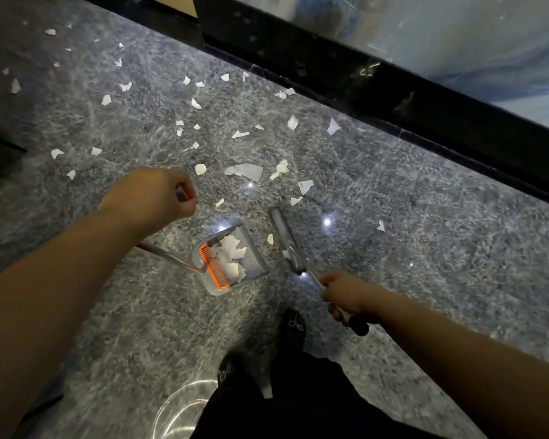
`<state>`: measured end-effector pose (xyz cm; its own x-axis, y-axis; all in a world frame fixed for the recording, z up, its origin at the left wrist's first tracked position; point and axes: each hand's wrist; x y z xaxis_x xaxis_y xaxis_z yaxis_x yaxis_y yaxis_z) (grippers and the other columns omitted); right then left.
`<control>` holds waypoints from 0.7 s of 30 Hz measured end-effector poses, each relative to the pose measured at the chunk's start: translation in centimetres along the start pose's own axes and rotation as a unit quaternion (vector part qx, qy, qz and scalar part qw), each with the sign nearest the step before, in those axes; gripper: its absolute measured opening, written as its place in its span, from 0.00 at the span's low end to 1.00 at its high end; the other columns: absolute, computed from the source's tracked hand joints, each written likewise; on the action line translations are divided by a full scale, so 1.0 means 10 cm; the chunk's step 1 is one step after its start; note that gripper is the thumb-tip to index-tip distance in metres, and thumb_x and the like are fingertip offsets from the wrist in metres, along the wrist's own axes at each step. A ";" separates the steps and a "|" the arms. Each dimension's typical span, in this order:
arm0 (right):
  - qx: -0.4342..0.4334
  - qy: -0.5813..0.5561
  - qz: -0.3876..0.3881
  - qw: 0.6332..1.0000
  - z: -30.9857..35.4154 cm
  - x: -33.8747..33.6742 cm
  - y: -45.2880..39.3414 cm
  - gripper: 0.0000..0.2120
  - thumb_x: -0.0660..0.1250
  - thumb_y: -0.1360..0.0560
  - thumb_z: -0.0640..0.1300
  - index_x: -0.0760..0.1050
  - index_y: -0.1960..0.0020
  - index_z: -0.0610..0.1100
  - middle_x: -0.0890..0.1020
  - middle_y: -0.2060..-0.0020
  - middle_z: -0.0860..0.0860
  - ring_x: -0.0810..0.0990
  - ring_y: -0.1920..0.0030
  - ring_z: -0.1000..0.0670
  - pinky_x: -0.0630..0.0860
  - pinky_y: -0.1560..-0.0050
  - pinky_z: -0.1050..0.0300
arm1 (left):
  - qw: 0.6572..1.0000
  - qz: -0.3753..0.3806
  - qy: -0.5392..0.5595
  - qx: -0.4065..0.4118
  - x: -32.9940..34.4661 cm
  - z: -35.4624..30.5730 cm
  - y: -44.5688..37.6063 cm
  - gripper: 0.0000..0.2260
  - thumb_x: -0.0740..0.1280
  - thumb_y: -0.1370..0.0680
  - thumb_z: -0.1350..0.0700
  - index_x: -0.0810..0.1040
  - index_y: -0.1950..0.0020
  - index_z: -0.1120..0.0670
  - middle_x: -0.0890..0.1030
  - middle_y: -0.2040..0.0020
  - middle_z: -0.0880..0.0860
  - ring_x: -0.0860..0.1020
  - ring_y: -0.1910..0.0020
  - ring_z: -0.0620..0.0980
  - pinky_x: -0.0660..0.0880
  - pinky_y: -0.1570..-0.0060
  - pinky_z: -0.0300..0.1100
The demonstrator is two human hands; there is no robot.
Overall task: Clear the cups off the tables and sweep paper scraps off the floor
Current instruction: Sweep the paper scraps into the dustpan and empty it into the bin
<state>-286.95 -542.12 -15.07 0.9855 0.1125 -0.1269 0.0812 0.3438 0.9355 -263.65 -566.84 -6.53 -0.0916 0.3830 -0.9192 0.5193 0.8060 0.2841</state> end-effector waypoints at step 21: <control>-0.043 -0.097 -0.059 0.993 0.36 0.57 0.46 0.16 0.60 0.22 0.34 0.73 0.36 0.45 0.74 0.76 0.48 0.71 0.82 0.53 0.67 0.79 0.65 | 0.997 0.002 0.046 0.059 -0.21 0.44 -0.03 0.10 0.75 0.30 0.48 0.74 0.67 0.41 0.76 0.70 0.39 0.75 0.68 0.38 0.71 0.68 0.39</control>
<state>-280.40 -543.19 -10.29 0.9807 -0.1115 -0.1606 0.1930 0.4225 0.8856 -259.89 -569.82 -5.86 -0.1637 0.4304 -0.8877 0.6161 0.7473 0.2487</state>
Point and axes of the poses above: each hand's wrist, its own y-axis away from the middle knuckle, its own x-axis out of the palm, z = x × y
